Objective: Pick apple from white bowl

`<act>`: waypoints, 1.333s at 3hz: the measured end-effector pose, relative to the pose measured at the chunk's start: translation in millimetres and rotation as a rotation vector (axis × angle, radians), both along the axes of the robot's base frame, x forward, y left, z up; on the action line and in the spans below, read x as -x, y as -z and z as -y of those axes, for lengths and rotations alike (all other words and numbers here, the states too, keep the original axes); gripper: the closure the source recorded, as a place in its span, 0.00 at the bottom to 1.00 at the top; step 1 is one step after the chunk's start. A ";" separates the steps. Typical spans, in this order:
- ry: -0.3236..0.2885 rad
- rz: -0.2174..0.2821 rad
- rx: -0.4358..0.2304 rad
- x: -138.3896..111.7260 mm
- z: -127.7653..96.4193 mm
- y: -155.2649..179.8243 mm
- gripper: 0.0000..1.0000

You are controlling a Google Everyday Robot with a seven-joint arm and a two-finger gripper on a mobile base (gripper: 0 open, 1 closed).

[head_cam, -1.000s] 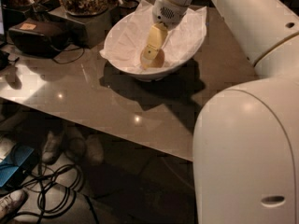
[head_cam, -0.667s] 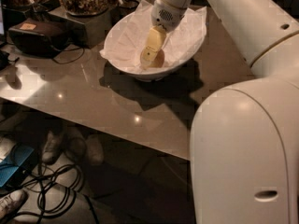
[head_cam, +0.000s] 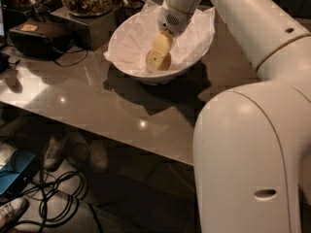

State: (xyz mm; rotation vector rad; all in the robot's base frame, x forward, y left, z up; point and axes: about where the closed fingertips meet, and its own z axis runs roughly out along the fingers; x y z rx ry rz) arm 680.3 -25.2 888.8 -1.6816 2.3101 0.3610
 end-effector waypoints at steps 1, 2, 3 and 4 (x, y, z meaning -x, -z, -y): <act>0.000 0.000 0.000 0.0 0.0 0.1 0.08; -0.015 -0.020 0.003 3.9 -3.6 10.2 0.08; -0.025 -0.036 0.005 5.0 -7.4 18.7 0.09; -0.034 -0.051 0.004 2.9 -9.5 27.2 0.09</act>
Offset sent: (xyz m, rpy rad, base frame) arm -0.0279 -0.0036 -0.0199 -0.0370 0.0937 0.0497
